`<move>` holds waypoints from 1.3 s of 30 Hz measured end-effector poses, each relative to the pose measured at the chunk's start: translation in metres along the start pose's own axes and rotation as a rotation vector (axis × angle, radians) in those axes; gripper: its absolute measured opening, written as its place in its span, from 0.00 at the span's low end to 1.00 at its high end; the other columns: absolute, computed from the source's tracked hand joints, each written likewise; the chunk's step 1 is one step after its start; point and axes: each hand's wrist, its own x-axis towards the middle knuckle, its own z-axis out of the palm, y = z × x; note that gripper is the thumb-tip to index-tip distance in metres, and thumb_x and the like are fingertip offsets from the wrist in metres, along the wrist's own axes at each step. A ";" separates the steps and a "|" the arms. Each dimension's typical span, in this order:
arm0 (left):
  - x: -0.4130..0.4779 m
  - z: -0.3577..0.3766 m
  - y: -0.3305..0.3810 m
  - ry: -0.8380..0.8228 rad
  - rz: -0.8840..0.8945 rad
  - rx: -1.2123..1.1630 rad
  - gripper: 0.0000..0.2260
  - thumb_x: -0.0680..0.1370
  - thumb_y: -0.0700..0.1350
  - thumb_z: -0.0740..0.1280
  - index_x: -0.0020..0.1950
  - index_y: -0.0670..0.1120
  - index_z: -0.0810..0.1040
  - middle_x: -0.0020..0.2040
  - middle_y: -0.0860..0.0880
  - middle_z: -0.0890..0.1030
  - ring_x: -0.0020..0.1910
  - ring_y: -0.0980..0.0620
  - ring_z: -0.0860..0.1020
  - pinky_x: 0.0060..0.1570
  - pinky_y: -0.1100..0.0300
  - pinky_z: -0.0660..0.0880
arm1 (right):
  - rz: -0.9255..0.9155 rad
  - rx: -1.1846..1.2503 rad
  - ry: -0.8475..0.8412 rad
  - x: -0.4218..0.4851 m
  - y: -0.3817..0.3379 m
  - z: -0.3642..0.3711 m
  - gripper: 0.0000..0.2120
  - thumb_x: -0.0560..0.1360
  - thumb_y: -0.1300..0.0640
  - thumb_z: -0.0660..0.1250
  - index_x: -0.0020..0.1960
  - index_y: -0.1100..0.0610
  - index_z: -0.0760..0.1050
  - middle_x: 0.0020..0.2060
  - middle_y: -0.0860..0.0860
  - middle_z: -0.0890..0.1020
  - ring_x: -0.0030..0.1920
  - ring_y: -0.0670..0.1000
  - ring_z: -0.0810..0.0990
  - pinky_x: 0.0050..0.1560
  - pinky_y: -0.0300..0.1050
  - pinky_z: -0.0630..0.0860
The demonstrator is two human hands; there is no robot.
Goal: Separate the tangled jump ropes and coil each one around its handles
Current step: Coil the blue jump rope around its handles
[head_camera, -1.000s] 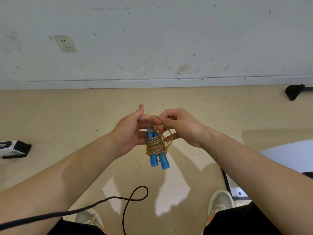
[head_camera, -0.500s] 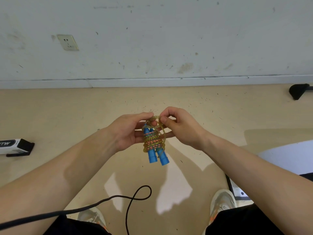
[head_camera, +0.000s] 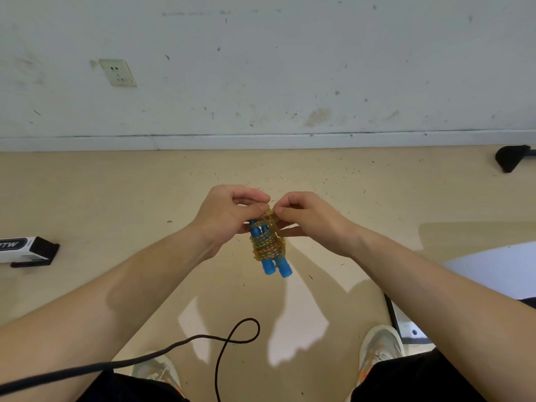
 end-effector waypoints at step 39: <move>-0.003 0.014 -0.008 0.084 -0.169 -0.283 0.06 0.78 0.35 0.70 0.53 0.43 0.79 0.43 0.44 0.82 0.39 0.50 0.83 0.42 0.54 0.82 | -0.190 -0.528 0.104 -0.001 0.009 0.021 0.12 0.80 0.51 0.64 0.44 0.53 0.82 0.32 0.46 0.82 0.32 0.43 0.76 0.34 0.33 0.71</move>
